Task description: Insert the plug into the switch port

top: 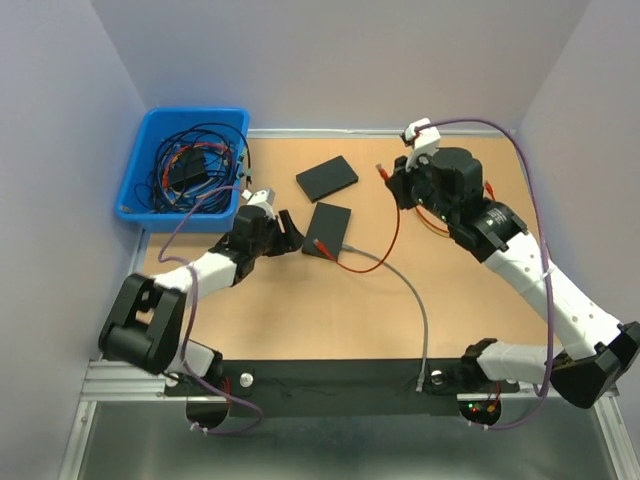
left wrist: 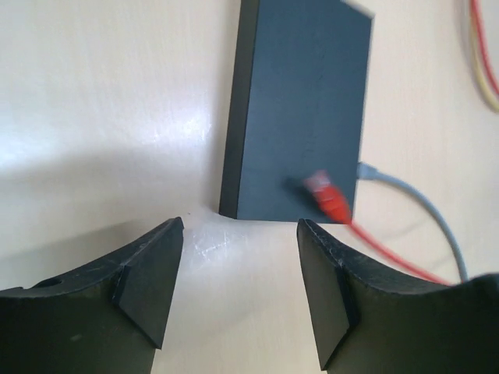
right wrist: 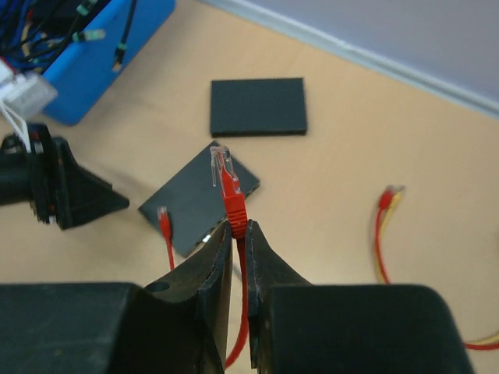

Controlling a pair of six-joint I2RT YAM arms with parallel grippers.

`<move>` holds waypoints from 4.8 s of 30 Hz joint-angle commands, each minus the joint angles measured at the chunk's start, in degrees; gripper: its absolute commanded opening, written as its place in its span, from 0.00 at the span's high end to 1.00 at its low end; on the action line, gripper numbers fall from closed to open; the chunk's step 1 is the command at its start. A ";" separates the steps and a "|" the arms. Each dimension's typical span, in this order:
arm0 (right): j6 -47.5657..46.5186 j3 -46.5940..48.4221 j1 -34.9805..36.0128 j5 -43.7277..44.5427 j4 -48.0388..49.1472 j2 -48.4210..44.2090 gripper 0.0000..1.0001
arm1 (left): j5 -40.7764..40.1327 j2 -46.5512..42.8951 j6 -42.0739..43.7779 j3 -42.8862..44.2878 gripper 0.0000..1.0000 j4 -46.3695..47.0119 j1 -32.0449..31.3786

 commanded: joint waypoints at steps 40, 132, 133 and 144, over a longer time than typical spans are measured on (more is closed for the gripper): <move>14.43 -13.27 2.98 -35.98 19.76 -1.07 1.00 | 3.28 -34.62 3.41 8.05 0.30 8.12 -17.52; 7.48 5.01 13.71 -23.33 8.08 9.65 0.65 | -17.90 -29.01 -14.51 25.45 1.00 -24.66 -18.22; 7.48 5.10 13.71 -23.07 8.08 9.65 0.65 | -17.99 -29.09 -14.60 25.10 1.00 -24.66 -18.22; 8.01 5.36 13.88 -22.01 9.22 10.00 0.65 | -17.90 -29.53 -14.51 24.13 1.00 -24.49 -18.31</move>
